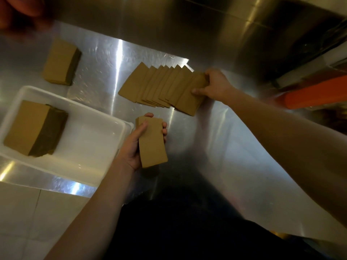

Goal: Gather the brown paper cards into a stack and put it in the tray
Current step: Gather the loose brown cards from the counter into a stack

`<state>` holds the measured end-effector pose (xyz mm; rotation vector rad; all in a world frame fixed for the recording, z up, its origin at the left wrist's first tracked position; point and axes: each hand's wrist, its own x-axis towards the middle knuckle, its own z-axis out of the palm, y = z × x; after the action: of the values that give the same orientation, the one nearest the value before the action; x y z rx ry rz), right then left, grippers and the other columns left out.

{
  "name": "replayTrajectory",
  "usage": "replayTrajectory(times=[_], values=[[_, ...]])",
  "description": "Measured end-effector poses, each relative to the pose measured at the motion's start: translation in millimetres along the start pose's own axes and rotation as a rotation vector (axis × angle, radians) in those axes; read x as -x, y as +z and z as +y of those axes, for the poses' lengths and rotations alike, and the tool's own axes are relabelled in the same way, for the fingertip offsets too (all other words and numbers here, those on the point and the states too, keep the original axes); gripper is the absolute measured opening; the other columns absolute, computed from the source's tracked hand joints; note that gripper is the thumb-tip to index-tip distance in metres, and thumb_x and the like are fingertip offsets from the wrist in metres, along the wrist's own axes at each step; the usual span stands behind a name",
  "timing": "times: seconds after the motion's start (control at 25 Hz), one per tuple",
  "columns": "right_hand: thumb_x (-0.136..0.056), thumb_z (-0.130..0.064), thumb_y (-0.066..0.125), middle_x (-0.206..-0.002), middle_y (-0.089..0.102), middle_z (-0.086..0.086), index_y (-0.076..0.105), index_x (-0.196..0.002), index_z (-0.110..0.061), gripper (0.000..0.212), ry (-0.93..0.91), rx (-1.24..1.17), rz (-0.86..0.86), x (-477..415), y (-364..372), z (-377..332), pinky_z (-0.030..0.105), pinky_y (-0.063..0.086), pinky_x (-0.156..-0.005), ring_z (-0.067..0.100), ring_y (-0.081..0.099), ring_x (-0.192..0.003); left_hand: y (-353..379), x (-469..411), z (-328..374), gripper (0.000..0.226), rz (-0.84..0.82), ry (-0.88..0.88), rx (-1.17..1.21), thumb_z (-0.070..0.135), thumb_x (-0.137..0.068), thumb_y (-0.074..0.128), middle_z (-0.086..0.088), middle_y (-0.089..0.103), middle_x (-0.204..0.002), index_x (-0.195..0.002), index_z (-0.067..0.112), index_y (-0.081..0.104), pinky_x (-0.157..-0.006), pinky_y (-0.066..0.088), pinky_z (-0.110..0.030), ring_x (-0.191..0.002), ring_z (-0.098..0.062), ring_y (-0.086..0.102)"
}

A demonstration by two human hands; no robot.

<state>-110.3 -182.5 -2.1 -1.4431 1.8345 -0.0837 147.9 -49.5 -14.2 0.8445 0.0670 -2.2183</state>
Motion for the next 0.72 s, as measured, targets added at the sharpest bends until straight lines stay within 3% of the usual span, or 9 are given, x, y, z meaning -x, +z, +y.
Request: replayTrajectory(times=[0.2,0.36,0.56,0.72], values=[[-0.077,-0.028,0.079,-0.131,0.049,0.004,0.040,-0.136,-0.014,0.073,-0.034,-0.169,-0.123,-3.6,-12.3,-3.6,0.029,0.044,-0.090,0.017,0.050,-0.112,-3.5,-1.1,0.2,0.045,0.008,-0.006,-0.008,0.026,-0.073,0.080,-0.019,0.064,-0.111,-0.113,0.024,0.060,-0.084,0.054,-0.041,-0.095,-0.027,0.063],[-0.076,-0.033,0.079,-0.138,0.049,0.007,0.040,-0.139,-0.014,0.076,-0.048,-0.031,-0.163,-20.9,-2.8,-14.7,0.035,0.044,-0.100,0.024,0.051,-0.122,-2.3,-2.8,1.1,0.049,-0.006,0.004,-0.017,0.026,-0.075,0.078,-0.020,0.063,-0.112,-0.117,0.023,0.055,-0.084,0.054,-0.042,-0.095,-0.028,0.063],[-0.075,-0.026,0.081,-0.130,0.051,0.004,0.043,-0.135,-0.011,0.072,-0.014,-0.123,-0.083,-17.1,5.1,-13.2,0.032,0.045,-0.096,0.020,0.052,-0.115,-6.2,-2.1,4.6,0.044,-0.013,0.015,0.005,0.025,-0.077,0.076,-0.020,0.063,-0.111,-0.116,0.023,0.056,-0.082,0.055,-0.041,-0.094,-0.028,0.063],[-0.079,-0.023,0.077,-0.129,0.053,0.005,0.042,-0.133,-0.013,0.065,0.030,-0.318,-0.117,5.9,-11.0,-1.6,0.037,0.051,-0.094,0.022,0.055,-0.115,-4.0,-3.8,0.6,0.033,0.002,0.003,-0.012,0.029,-0.085,0.066,-0.019,0.062,-0.111,-0.116,0.024,0.055,-0.082,0.053,-0.041,-0.095,-0.027,0.062]])
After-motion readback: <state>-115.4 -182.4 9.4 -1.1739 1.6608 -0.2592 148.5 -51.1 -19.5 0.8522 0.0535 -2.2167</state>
